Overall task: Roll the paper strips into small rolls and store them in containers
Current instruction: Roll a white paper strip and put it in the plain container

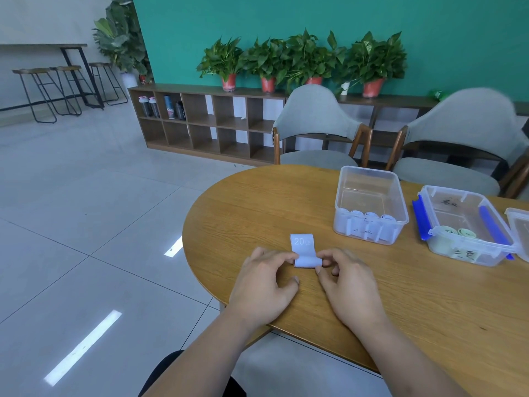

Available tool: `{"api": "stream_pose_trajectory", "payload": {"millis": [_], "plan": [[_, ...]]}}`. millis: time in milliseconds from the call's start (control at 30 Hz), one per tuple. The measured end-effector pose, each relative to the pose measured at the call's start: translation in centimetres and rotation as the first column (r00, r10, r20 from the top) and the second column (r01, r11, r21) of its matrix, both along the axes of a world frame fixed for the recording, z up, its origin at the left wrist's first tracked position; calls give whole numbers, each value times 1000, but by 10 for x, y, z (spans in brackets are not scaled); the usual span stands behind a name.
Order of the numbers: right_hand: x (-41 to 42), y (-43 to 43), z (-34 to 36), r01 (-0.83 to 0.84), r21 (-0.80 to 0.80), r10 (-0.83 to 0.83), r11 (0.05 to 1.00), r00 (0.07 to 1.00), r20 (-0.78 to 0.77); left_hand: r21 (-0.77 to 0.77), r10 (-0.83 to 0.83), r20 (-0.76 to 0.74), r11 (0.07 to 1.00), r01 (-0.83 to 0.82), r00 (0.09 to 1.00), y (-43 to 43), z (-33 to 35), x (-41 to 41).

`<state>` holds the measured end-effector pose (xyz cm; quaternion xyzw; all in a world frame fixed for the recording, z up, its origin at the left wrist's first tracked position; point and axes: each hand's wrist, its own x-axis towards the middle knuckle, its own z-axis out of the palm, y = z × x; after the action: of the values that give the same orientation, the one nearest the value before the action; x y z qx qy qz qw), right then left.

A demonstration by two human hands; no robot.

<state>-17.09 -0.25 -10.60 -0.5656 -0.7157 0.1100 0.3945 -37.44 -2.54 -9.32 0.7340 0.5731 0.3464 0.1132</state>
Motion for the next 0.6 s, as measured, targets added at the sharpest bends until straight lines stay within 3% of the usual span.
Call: {"api": "stream_pose_trajectory", "payload": {"millis": [300,600], "plan": [[-1,-2,4,9,-49,-12,999,998,-69,-26,27,53,999,-25,998,-2,0,1],[0,1,1,22,-31,-22,999,1000,-4,-3,25,29,1000,-25,999,-1,1,1]]}}
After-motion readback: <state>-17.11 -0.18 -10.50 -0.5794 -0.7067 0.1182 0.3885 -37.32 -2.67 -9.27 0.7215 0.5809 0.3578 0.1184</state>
